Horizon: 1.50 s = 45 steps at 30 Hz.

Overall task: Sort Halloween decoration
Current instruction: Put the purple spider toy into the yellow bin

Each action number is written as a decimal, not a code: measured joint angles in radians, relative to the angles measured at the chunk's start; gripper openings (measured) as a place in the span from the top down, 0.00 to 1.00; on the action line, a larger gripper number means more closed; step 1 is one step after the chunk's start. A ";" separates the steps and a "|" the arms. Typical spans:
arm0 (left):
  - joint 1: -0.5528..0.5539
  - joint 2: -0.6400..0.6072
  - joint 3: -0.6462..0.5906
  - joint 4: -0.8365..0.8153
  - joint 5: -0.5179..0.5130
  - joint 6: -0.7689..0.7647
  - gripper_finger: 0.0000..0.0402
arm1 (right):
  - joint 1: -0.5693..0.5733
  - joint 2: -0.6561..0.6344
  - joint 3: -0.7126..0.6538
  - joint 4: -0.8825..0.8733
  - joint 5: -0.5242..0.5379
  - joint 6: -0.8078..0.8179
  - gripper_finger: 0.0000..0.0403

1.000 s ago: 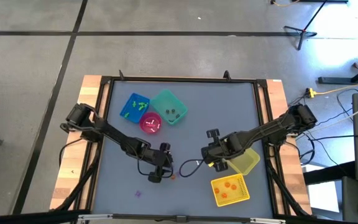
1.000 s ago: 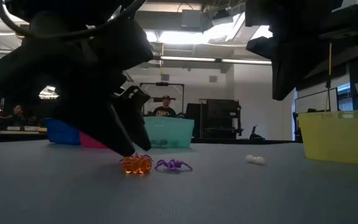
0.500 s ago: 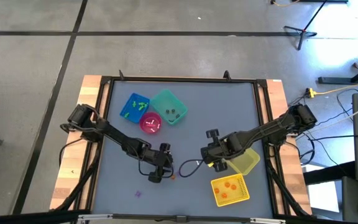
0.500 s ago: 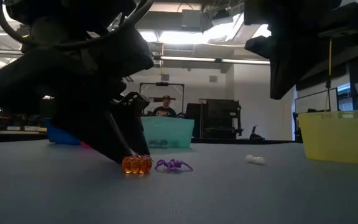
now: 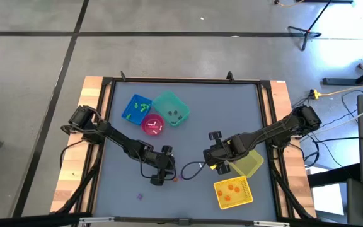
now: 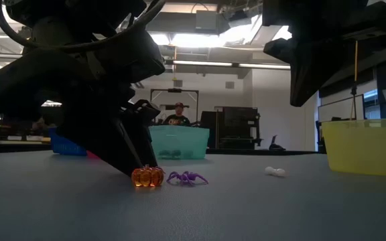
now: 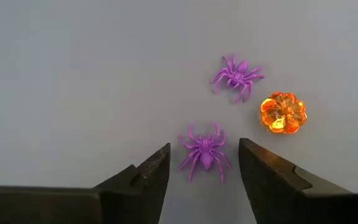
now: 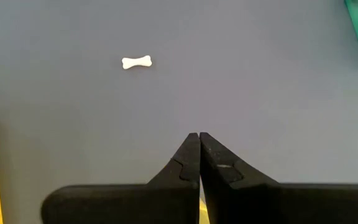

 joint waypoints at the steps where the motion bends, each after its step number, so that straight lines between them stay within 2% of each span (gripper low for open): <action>1: 0.000 0.000 0.000 0.000 0.000 0.000 0.58 | 0.000 0.000 0.000 0.000 0.000 0.000 1.00; 32: 0.000 0.000 0.000 0.000 -0.001 -0.001 0.74 | 0.000 0.001 0.000 0.000 0.003 0.000 1.00; 45: 0.000 0.000 -0.001 0.007 -0.003 0.000 0.76 | 0.000 0.001 0.000 0.000 0.002 0.000 1.00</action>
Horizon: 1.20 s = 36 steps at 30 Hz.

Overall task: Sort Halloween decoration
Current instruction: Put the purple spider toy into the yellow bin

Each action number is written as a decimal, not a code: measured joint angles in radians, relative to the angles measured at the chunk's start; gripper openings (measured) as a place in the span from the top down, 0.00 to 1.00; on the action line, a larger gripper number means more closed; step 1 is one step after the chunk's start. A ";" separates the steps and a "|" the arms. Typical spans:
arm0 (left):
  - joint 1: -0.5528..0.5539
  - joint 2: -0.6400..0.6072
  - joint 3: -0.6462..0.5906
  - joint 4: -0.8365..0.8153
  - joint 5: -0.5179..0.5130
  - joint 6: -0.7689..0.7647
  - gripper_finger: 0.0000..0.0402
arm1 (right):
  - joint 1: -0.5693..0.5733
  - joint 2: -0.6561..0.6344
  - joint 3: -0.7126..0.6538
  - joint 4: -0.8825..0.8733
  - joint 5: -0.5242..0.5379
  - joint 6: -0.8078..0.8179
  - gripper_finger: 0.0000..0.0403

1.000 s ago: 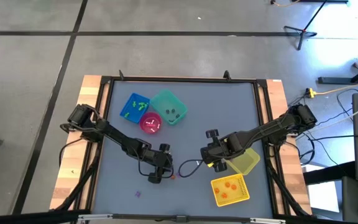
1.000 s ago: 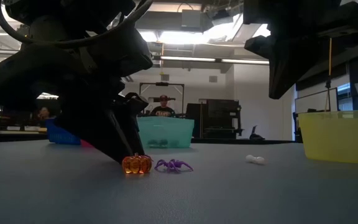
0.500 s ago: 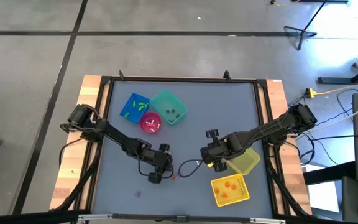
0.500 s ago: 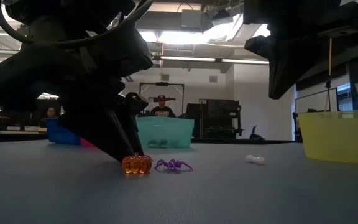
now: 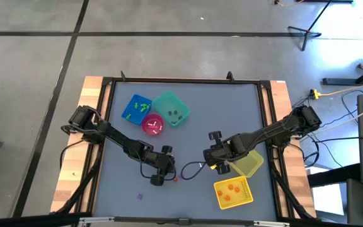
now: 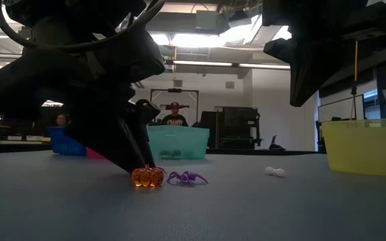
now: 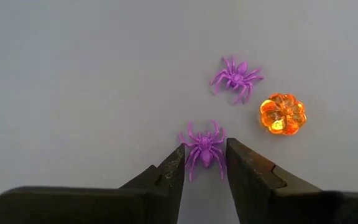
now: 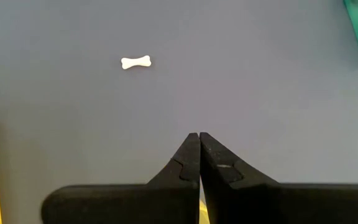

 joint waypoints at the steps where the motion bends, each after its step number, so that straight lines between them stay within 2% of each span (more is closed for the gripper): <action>1: 0.000 0.000 0.000 0.002 0.000 0.000 0.76 | 0.000 0.000 0.000 0.000 0.000 0.000 1.00; 13: 0.002 0.003 -0.002 0.093 -0.012 -0.051 0.76 | 0.000 0.000 0.000 -0.003 -0.002 0.000 1.00; 24: 0.003 0.002 -0.002 0.095 -0.009 -0.052 0.76 | 0.000 0.000 0.000 -0.004 -0.002 0.000 1.00; 31: 0.003 0.001 -0.002 0.094 -0.006 -0.120 0.76 | 0.000 0.000 0.000 -0.005 -0.001 0.000 1.00; 36: 0.003 0.001 -0.001 0.094 -0.006 -0.156 0.69 | 0.000 0.000 0.000 -0.005 -0.001 -0.001 1.00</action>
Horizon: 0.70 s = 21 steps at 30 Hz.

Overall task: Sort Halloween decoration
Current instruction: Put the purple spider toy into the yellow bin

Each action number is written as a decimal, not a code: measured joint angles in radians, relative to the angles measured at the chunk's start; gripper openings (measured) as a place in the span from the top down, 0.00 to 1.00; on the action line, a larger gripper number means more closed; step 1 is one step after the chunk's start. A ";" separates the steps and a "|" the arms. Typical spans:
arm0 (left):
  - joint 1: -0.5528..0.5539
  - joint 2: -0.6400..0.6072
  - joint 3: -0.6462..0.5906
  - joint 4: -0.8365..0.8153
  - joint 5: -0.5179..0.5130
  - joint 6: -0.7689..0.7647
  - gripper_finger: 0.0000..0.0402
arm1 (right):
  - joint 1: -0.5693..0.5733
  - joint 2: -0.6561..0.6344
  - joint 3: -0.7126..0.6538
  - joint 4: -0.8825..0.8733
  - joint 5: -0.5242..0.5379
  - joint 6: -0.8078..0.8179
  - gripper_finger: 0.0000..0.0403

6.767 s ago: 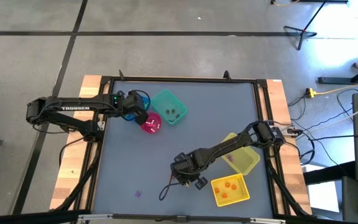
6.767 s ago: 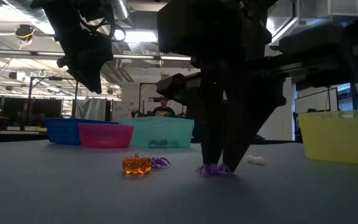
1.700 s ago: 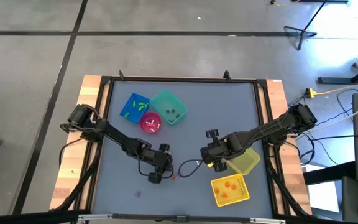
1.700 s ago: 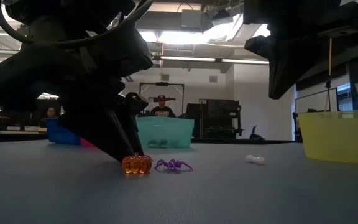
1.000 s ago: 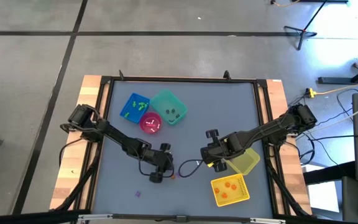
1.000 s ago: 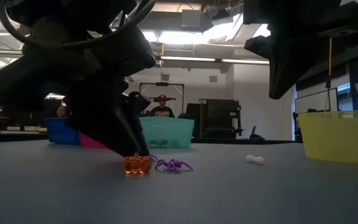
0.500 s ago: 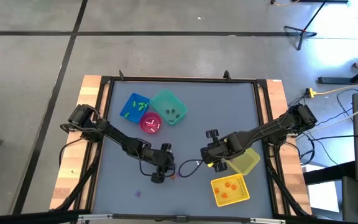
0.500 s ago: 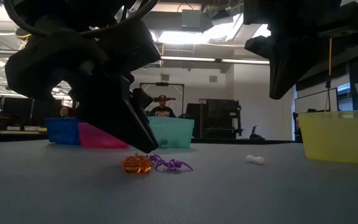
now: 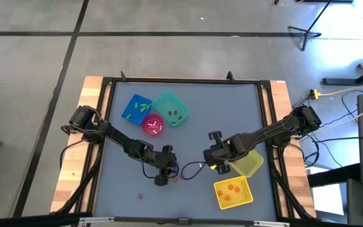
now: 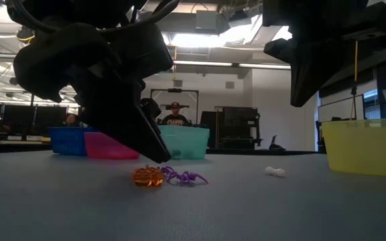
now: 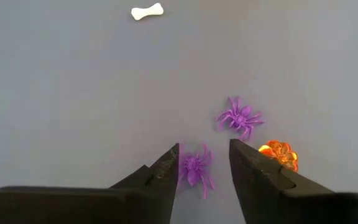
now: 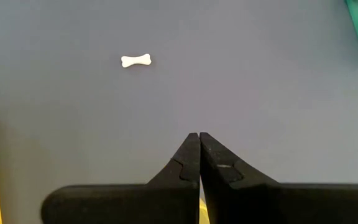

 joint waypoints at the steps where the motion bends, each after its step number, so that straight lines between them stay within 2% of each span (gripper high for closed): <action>1: 0.000 0.000 0.000 0.000 0.000 0.000 0.67 | 0.000 0.000 0.000 0.000 0.000 0.000 1.00; 5: 0.000 0.000 0.000 0.000 -0.039 0.000 0.60 | 0.000 0.000 0.000 0.000 0.000 0.000 1.00; 9: 0.000 0.000 0.000 -0.001 -0.071 0.000 0.59 | 0.000 0.000 0.000 0.000 0.001 0.000 1.00; 16: -0.002 0.000 0.001 -0.001 -0.021 0.000 0.58 | 0.000 0.000 0.000 0.000 0.001 0.000 1.00; 21: -0.001 0.009 0.002 -0.004 -0.022 0.005 0.58 | 0.000 0.000 0.000 0.000 0.001 0.000 1.00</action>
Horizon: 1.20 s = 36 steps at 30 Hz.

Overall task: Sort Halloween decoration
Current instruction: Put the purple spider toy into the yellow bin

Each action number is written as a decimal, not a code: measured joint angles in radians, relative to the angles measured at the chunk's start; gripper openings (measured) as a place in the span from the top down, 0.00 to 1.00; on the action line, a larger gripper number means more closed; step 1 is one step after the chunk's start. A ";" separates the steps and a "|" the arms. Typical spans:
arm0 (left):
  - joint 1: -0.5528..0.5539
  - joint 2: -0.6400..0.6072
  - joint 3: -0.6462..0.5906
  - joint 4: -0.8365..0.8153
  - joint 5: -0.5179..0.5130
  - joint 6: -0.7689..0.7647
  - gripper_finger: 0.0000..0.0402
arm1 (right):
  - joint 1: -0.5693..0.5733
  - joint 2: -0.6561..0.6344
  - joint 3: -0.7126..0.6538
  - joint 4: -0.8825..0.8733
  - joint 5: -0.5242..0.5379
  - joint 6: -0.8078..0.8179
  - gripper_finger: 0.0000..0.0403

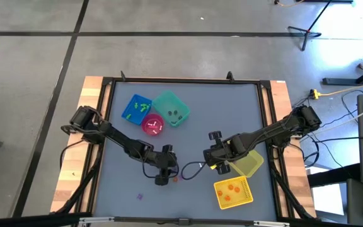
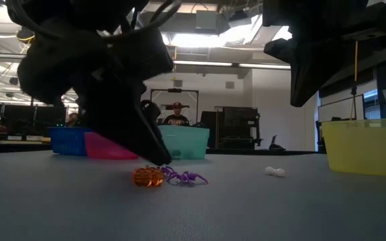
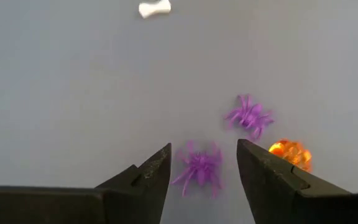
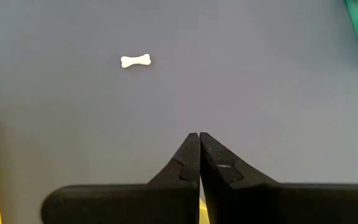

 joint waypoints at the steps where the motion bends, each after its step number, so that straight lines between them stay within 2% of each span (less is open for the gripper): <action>1: 0.000 0.006 0.000 -0.003 0.000 0.000 0.58 | 0.000 0.000 0.000 0.000 0.000 0.000 1.00; 12: -0.001 0.037 0.001 0.000 -0.003 0.003 0.59 | 0.000 0.000 0.000 0.000 0.000 0.000 1.00; 26: 0.000 0.040 0.001 -0.001 -0.027 0.003 0.78 | 0.000 0.000 0.000 0.000 -0.001 0.000 1.00; 36: 0.000 0.041 0.001 -0.001 -0.026 0.003 0.83 | 0.000 0.000 0.000 0.000 -0.001 0.000 1.00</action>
